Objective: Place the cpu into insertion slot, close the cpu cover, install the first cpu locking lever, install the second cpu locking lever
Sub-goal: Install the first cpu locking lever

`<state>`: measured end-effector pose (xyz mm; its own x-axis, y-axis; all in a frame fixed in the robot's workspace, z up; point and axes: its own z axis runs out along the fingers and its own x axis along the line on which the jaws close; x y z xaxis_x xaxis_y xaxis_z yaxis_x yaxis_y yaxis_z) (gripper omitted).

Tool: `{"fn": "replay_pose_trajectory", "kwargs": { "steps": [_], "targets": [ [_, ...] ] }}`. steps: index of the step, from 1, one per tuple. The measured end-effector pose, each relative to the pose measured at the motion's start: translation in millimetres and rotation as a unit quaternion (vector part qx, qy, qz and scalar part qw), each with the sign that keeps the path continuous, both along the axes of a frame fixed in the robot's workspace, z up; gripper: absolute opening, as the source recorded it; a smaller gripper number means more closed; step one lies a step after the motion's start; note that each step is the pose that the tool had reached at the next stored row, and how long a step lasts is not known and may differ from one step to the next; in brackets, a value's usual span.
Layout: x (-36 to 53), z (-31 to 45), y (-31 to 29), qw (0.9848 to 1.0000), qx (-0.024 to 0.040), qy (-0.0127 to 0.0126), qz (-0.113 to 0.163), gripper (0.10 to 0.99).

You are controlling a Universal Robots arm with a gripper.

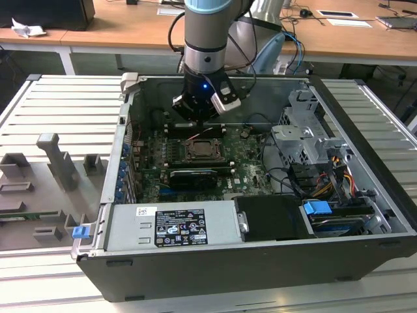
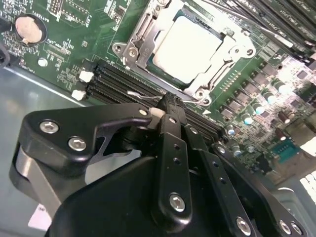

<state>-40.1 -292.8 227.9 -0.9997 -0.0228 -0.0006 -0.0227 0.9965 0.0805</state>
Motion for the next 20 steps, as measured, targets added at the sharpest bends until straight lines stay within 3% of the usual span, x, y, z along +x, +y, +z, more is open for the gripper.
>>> {"fn": "replay_pose_trajectory", "kwargs": {
  "steps": [6,13,20],
  "targets": [
    [5.9,-3.0,1.6,1.0000,0.0001,0.0000,-0.002,0.106],
    [11.0,-10.8,7.9,1.0000,0.0001,0.0000,-0.002,0.106],
    [21.5,-17.1,8.6,1.0000,0.0001,-0.0001,-0.008,0.106]
  ]
}}
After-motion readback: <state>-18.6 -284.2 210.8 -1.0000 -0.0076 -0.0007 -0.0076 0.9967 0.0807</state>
